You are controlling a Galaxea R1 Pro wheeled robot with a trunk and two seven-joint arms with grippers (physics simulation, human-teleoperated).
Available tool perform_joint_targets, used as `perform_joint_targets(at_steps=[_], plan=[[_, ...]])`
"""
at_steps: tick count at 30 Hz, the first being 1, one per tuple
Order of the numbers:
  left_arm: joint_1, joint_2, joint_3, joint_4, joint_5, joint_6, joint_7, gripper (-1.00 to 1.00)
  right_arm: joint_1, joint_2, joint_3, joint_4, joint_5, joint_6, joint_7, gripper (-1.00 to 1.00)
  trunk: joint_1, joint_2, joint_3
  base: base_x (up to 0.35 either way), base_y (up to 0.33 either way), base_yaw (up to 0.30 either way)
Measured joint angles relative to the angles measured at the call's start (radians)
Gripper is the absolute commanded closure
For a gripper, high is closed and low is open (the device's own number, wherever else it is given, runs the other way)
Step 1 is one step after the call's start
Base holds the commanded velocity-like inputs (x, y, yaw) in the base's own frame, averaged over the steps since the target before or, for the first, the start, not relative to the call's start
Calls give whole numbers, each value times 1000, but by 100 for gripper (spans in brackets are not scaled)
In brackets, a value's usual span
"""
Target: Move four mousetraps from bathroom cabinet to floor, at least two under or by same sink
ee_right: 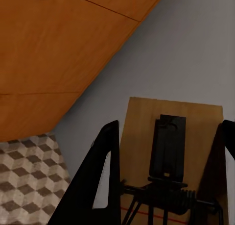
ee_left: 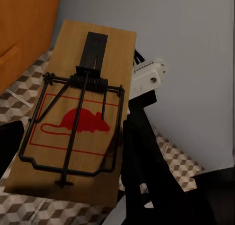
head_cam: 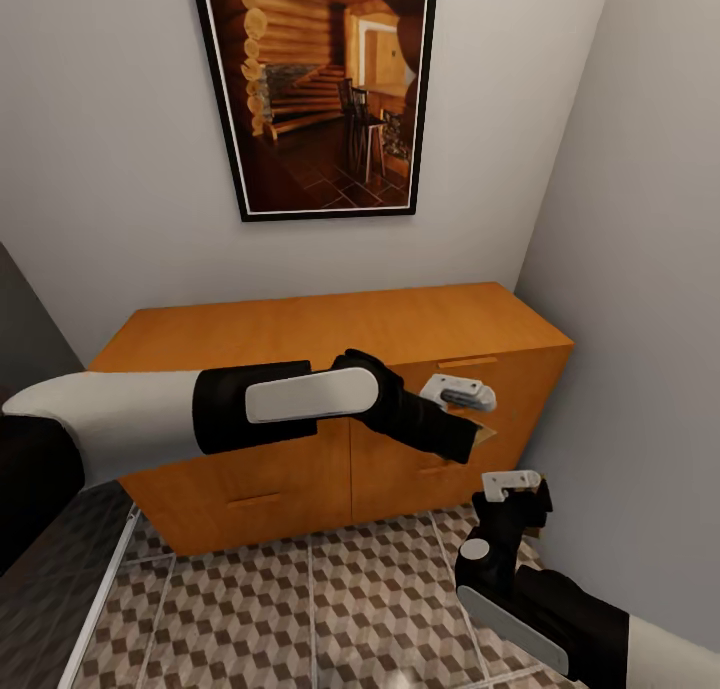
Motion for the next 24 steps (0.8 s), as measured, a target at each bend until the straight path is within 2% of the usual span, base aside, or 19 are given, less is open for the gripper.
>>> perform_joint_targets(at_steps=[7,8,11,17,24], plan=[[0,0,39,0,0,0,1,100,0,-1,0,1,-1,0,39,100,0,0,0,0,0,0],[0,0,70,0,-2,0,1,100,0,-4,-1,1,-1,0,58,100,0,0,0,0,0,0],[0,3,68,0,-1,1,1,100,0,-15,-4,1,-1,0,70,100,0,0,0,0,0,0],[0,49,69,-9,-2,1,0,100,0,-35,-8,0,-1,0,76,100,0,0,0,0,0,0],[11,76,64,-12,-2,2,1,100,0,-40,-11,1,-6,0,79,100,0,0,0,0,0,0]])
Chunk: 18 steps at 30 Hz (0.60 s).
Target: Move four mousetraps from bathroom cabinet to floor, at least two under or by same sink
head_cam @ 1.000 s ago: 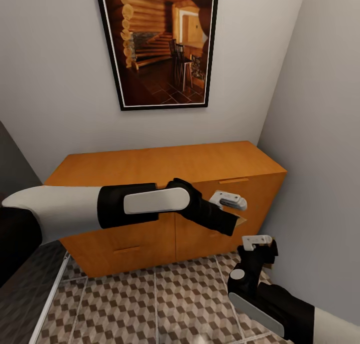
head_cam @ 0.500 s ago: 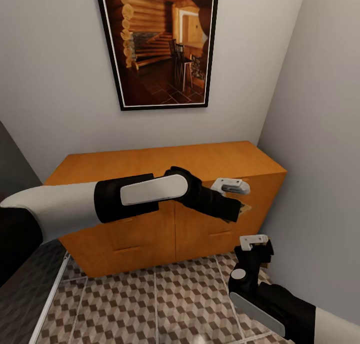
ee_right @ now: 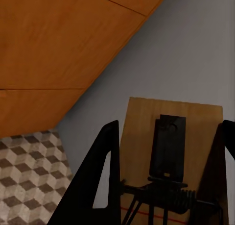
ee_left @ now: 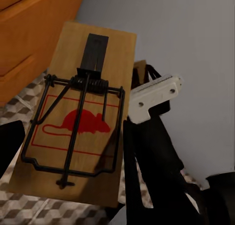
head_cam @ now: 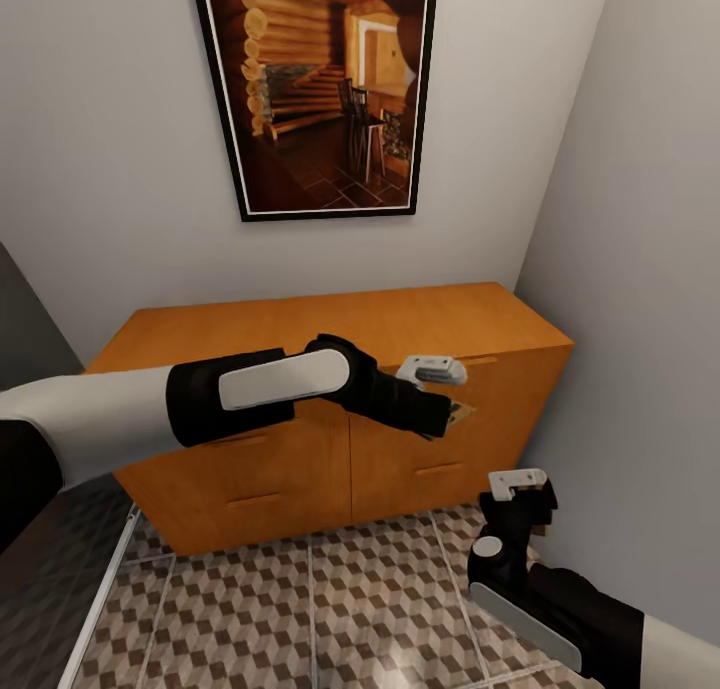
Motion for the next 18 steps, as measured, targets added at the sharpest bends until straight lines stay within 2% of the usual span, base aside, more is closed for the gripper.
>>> perform_joint_targets(at_steps=[3,4,5,7,14,18], plan=[[2,12,-24,-2,0,0,-1,100,0,-13,-6,0,-1,0,21,100,0,0,0,0,0,0],[3,15,-42,-3,1,0,-1,100,0,-21,-15,0,-2,0,48,100,0,0,0,0,0,0],[5,14,-88,-4,2,-2,-2,100,0,-30,-50,3,-3,2,104,100,0,0,0,0,0,0],[14,12,-119,-4,1,-4,-3,100,0,-31,-62,9,-4,3,118,100,0,0,0,0,0,0],[42,11,-179,-5,1,-12,-4,100,0,-32,-71,16,-5,4,145,100,0,0,0,0,0,0],[51,10,-237,-5,1,-21,-8,100,0,-33,-72,33,-5,5,169,100,0,0,0,0,0,0]])
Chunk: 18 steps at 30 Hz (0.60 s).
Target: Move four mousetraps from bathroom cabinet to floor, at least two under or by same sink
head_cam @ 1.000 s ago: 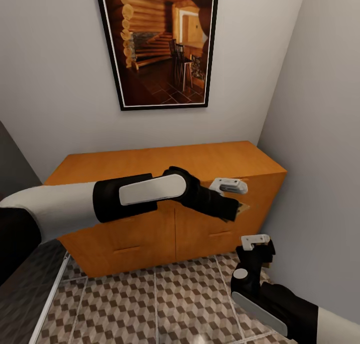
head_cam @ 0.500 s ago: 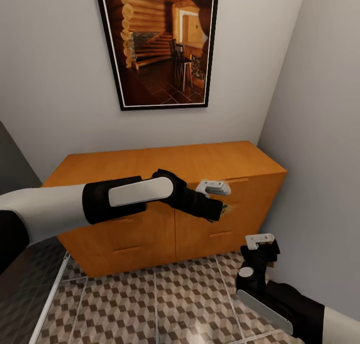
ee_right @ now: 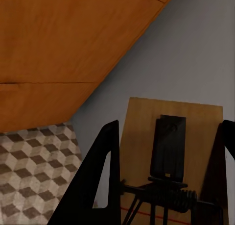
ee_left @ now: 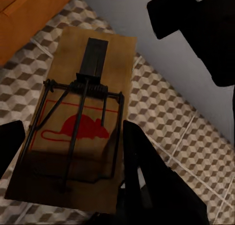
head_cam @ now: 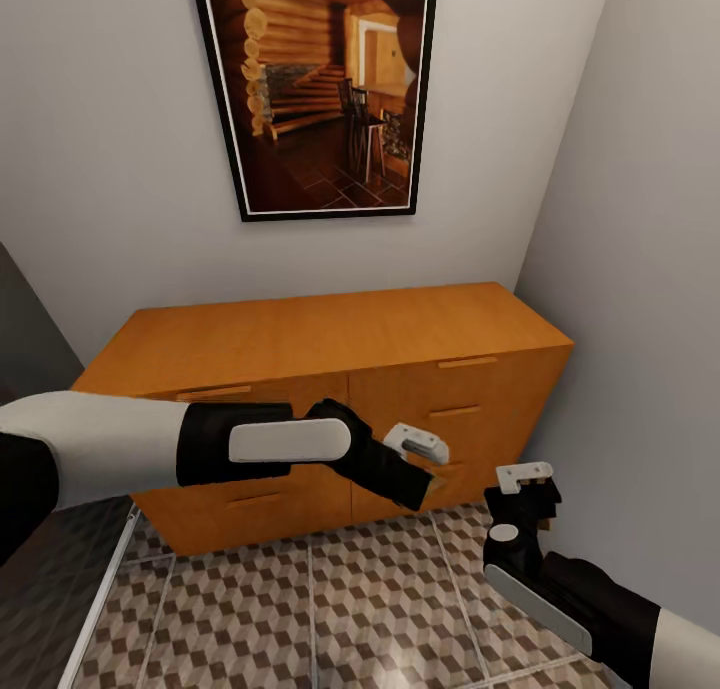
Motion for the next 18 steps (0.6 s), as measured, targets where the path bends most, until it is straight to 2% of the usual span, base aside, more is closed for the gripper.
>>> perform_joint_targets(at_steps=[2,3,4,10,14,18], plan=[[3,-1,-24,0,1,-3,-1,100,0,0,0,4,1,0,3,100,0,0,0,0,0,0],[24,-1,-55,0,3,-13,-2,100,0,1,0,6,1,0,7,100,0,0,0,0,0,0],[37,-2,-62,1,1,-15,-2,100,0,1,0,7,1,0,9,100,0,0,0,0,0,0],[116,-2,-71,5,-6,-17,-3,100,0,2,1,25,-1,0,87,100,0,0,0,0,0,0],[149,-2,-74,8,-8,-18,-2,100,0,4,1,47,-1,1,127,100,0,0,0,0,0,0],[172,-2,-103,12,-12,-39,-2,100,0,5,4,54,-5,1,165,100,0,0,0,0,0,0]])
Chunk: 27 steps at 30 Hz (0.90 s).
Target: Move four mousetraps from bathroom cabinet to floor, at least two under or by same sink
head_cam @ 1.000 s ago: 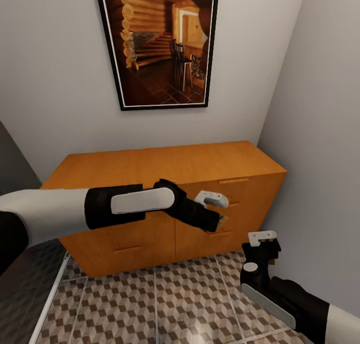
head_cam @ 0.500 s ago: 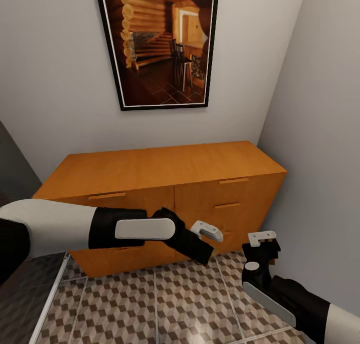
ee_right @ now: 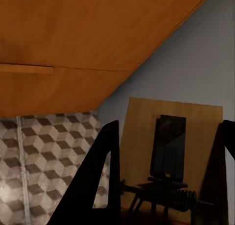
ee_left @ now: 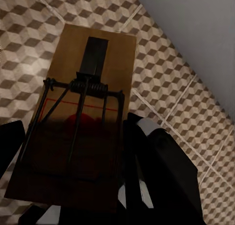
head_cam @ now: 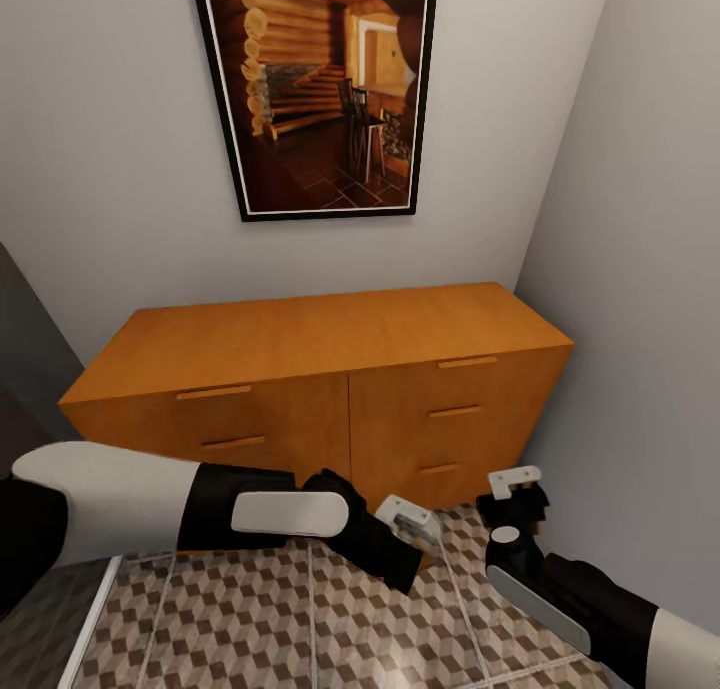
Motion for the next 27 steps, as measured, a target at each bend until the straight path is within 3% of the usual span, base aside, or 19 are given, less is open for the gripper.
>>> perform_joint_targets(at_steps=[2,5,13,21,27], plan=[[4,-1,-23,1,0,-27,0,100,0,0,1,5,-1,1,32,100,0,0,0,0,0,0],[8,-2,-85,2,0,-93,-1,100,0,2,2,35,-1,2,105,100,0,0,0,0,0,0],[30,-7,-218,2,2,-225,-2,100,1,5,4,128,-1,0,206,100,0,0,0,0,0,0],[113,-8,-243,23,-12,-281,-2,100,9,9,5,225,1,-1,323,100,0,0,0,0,0,0],[189,-8,-244,88,-127,-316,-2,100,11,11,7,247,5,-1,360,100,0,0,0,0,0,0]])
